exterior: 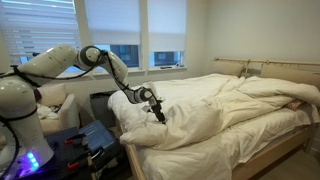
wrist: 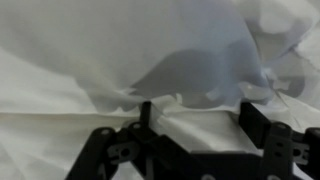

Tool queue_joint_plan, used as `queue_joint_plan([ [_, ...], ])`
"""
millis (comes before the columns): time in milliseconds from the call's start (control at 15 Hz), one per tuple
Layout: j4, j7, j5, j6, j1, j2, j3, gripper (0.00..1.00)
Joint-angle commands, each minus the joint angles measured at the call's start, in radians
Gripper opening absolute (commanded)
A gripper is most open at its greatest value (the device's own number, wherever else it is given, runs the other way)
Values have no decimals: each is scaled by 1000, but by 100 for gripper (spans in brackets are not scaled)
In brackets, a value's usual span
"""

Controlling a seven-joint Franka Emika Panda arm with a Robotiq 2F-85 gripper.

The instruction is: Spread the bed

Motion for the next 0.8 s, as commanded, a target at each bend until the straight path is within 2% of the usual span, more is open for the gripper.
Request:
queue_joint_plan([
  [0,66,-2,-3,-33,-4,33,-18,58],
  [467,73,24,4,-19,-8,23,-47,5],
  [533,70,30,6,-18,-8,20,-51,0],
  [733,55,58,13,-8,-10,3,-63,0],
])
